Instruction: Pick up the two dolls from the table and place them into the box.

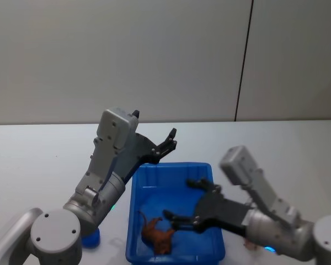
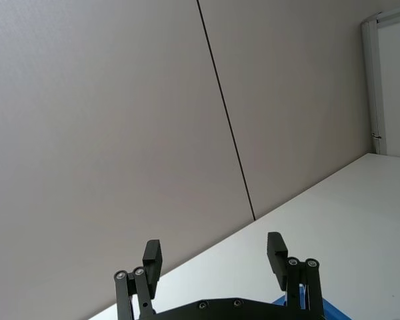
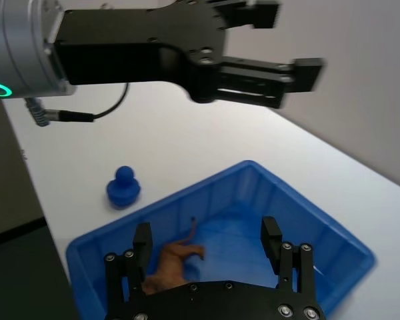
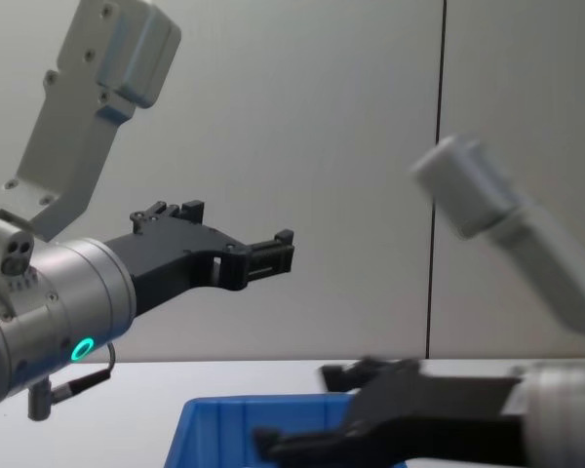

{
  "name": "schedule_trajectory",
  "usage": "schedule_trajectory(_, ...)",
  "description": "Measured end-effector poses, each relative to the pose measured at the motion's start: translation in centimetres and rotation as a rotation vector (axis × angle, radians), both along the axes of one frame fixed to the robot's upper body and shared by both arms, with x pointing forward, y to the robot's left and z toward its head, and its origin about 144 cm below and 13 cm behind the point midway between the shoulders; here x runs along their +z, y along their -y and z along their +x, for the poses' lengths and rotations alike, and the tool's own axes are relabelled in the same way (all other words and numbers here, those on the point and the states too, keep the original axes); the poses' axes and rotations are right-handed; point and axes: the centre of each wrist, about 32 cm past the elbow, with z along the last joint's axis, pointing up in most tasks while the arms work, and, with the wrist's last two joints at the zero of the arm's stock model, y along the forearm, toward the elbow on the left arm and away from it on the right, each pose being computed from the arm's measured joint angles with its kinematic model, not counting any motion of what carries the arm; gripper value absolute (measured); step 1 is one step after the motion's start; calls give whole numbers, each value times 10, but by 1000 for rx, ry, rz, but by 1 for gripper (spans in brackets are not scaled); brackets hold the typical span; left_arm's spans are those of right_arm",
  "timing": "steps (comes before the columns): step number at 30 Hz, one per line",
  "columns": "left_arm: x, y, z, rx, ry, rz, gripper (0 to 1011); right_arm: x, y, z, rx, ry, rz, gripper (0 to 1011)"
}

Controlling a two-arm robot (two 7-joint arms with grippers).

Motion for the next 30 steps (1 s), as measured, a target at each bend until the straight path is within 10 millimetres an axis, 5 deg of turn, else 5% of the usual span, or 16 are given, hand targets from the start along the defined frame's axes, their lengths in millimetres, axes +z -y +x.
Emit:
schedule_trajectory(20, 0, 0, 0, 0, 0, 0, 1001, 7, 100, -65, -295, 53, 21, 1001)
schedule_trajectory(30, 0, 0, 0, 0, 0, 0, 1001, 1, 124, -93, -347, -24, 12, 1001)
